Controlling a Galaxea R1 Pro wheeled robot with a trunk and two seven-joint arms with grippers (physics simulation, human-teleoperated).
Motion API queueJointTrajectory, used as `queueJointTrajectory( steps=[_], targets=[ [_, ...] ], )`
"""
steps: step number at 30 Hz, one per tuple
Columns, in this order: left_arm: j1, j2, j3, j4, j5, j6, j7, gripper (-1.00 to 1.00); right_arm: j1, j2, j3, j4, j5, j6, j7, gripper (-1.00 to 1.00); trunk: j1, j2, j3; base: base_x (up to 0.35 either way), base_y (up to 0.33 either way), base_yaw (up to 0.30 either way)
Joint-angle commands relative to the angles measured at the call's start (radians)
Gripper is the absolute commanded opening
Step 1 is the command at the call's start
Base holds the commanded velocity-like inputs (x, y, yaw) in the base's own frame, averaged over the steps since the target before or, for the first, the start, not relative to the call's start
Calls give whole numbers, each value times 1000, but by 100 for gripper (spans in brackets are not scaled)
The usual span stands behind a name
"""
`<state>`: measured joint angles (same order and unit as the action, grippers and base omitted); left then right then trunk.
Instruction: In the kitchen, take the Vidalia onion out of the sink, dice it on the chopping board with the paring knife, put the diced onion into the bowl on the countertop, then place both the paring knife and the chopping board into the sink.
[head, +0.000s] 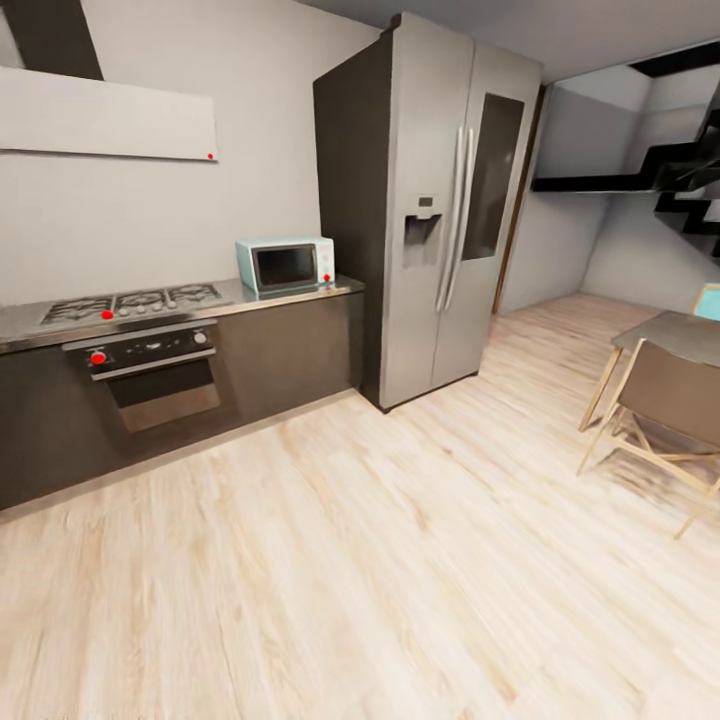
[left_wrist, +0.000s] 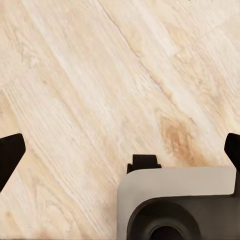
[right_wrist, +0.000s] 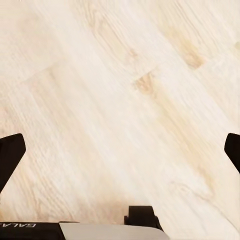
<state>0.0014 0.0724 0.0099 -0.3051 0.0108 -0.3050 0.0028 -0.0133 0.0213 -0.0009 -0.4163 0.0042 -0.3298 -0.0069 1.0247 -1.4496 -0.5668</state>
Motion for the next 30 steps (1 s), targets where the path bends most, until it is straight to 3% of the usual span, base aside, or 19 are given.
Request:
queueJointTrajectory(
  steps=[1, 30],
  targets=[
    [0, 0, 1, -1, 1, -2, 0, 100, 0, 0, 0, 1, 0, -3, -1, 100, 0, 0, -2, 159, -19, 258],
    [0, 1, 1, -1, 1, -2, 0, 100, 0, 2, 2, 1, 0, -3, -1, 100, 0, 0, -23, 156, -25, 258]
  ],
)
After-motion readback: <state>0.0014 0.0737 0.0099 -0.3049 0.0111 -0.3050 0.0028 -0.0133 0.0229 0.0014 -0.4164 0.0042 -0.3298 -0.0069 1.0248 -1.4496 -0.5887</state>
